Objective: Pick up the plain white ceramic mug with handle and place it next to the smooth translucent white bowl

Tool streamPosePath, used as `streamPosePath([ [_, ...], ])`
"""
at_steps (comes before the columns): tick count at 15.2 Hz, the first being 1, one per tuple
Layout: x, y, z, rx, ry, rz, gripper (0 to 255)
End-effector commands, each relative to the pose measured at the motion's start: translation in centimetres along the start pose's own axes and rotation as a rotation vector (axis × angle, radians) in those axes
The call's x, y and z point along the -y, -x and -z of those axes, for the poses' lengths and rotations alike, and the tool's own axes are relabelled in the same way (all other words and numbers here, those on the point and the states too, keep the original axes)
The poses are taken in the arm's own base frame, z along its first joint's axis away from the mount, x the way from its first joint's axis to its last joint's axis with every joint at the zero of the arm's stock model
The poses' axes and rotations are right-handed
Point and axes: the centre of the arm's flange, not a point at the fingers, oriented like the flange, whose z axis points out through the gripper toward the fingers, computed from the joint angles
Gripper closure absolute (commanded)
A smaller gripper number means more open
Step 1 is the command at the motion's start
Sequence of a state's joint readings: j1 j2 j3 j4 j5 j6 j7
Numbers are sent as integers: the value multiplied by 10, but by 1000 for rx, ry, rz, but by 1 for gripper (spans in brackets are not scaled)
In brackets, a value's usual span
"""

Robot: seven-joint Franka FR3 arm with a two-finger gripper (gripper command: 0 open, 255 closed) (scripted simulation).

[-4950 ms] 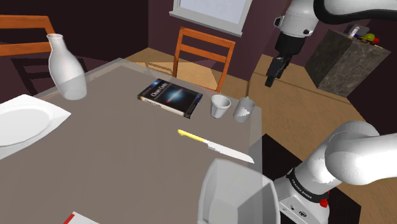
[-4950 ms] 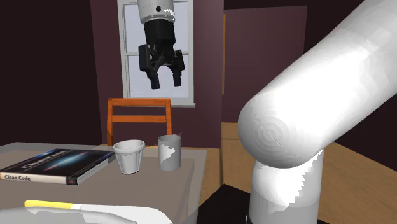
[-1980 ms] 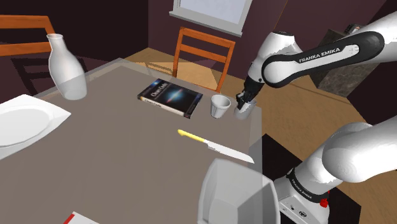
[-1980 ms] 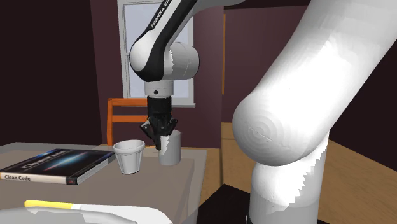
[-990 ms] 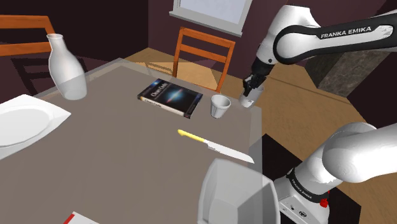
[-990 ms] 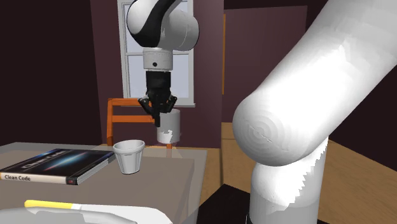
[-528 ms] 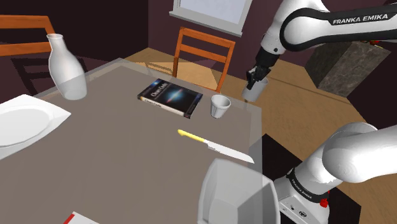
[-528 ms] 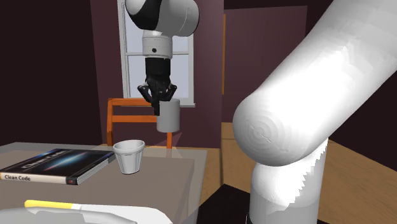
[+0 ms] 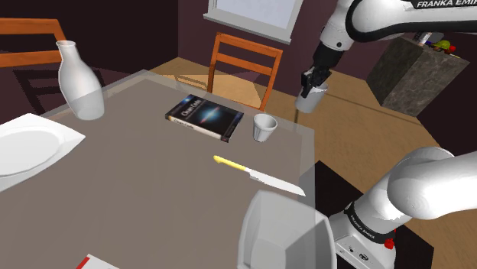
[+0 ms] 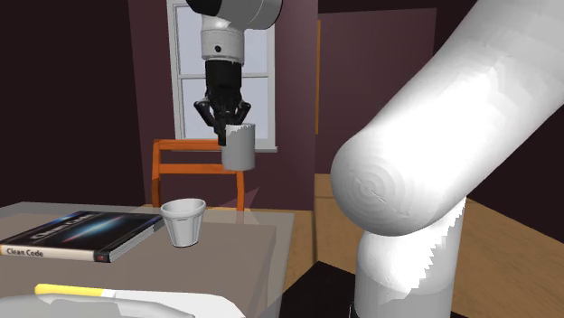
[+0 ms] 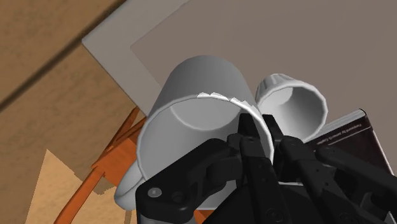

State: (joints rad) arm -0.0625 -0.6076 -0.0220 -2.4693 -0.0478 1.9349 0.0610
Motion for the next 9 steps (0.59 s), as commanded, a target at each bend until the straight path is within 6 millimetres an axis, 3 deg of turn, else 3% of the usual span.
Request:
streamPosePath([
  [1,0,0,11,0,0,0,255],
  [6,-1,-2,36,0,0,0,255],
  [9,36,13,39,0,0,0,255],
])
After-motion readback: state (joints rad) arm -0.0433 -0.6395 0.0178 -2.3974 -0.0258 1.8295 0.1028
